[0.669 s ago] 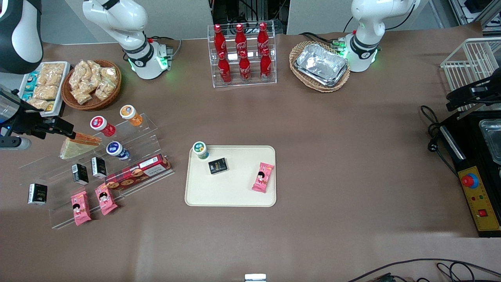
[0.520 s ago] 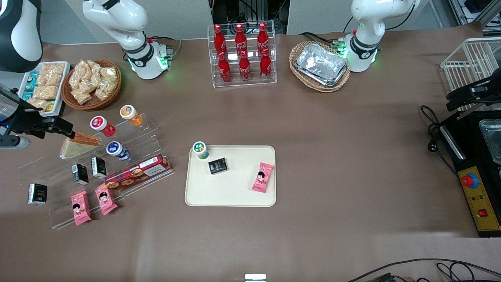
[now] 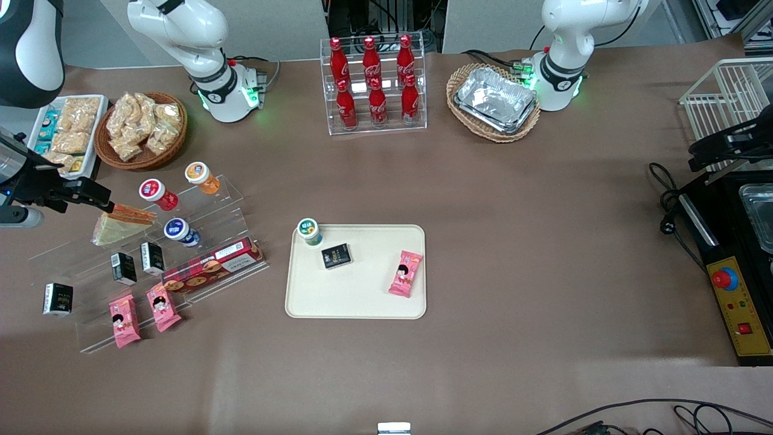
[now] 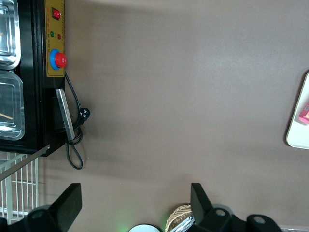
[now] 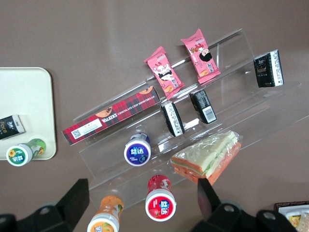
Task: Place sandwich on tray
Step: 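Move the right gripper over the wrapped sandwich on the acrylic rack, then lower the right gripper and grasp the wrapped sandwich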
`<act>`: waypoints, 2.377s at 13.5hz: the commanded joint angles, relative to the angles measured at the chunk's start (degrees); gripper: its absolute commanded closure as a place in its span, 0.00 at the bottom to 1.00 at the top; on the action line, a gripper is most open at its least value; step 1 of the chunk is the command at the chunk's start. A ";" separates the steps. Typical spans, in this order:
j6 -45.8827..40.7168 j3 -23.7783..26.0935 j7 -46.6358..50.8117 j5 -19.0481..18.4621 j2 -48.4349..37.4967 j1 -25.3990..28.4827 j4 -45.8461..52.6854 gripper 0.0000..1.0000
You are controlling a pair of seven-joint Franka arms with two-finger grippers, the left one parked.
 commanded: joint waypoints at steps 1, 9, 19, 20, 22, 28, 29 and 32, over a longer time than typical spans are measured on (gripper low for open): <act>0.71 -0.30 0.13 0.97 0.28 0.12 0.36 0.00; -1.65 -0.38 16.44 0.62 3.18 -0.59 4.93 0.00; -9.40 -2.75 52.95 0.71 0.99 -0.76 4.41 0.00; -9.05 -3.19 54.26 1.06 0.55 -1.63 4.23 0.00; -7.91 -3.28 58.92 0.98 -0.68 -2.17 2.74 0.00; -2.56 -3.28 63.84 0.89 -6.47 -3.31 -6.82 0.00; -0.97 -3.28 65.42 0.97 -7.97 -3.31 -9.37 0.00; 0.80 -3.28 69.38 1.32 -9.04 -3.40 -12.56 0.00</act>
